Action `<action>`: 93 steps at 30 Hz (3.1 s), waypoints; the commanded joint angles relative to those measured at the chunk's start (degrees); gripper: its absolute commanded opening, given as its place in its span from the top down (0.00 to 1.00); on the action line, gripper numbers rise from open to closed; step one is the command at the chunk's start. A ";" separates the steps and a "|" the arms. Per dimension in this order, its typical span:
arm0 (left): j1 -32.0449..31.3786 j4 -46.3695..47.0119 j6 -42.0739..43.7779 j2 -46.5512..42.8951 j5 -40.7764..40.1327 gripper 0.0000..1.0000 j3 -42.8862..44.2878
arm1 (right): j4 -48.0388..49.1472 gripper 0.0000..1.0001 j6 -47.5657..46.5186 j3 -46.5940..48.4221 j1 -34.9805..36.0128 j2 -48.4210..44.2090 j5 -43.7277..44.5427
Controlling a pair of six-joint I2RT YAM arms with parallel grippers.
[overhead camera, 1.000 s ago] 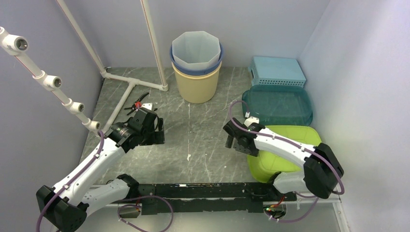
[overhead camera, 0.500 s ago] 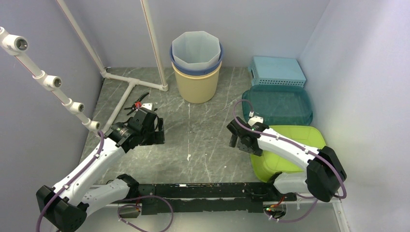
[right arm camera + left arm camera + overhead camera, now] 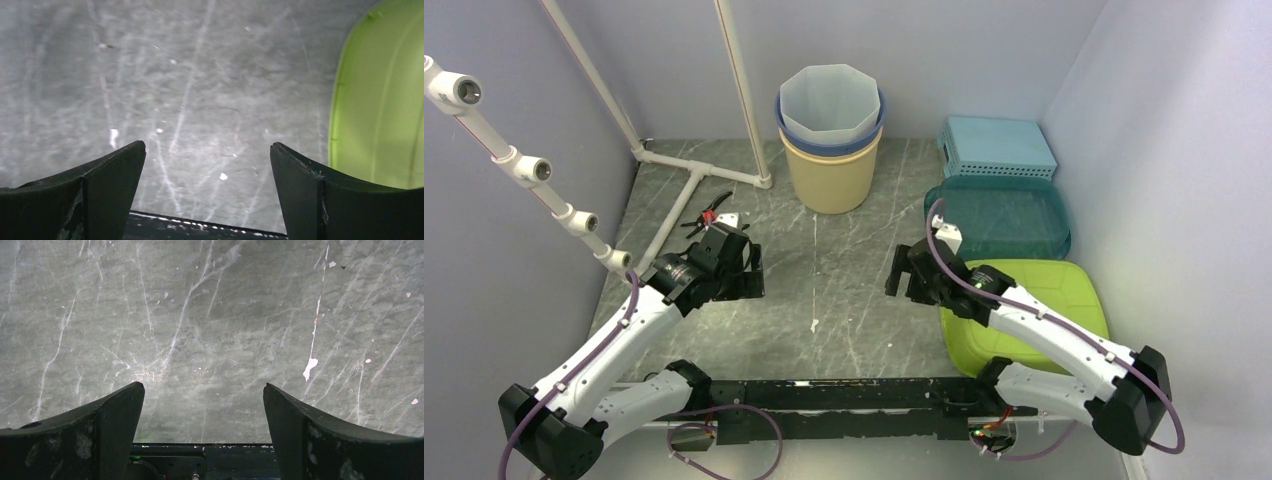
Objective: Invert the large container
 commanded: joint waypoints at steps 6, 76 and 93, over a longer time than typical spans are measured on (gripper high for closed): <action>0.19 0.22 -0.05 -1.53 -1.24 0.06 0.60 | 12.22 0.04 -9.80 15.20 -0.06 3.97 4.65; 0.20 0.40 0.39 -2.16 -1.02 0.06 0.73 | -2.71 0.84 -16.89 92.77 -17.29 58.85 -5.96; 0.46 -5.76 -1.12 -9.77 -3.93 0.06 11.01 | -2.66 1.00 -19.10 82.57 -17.61 47.01 -11.29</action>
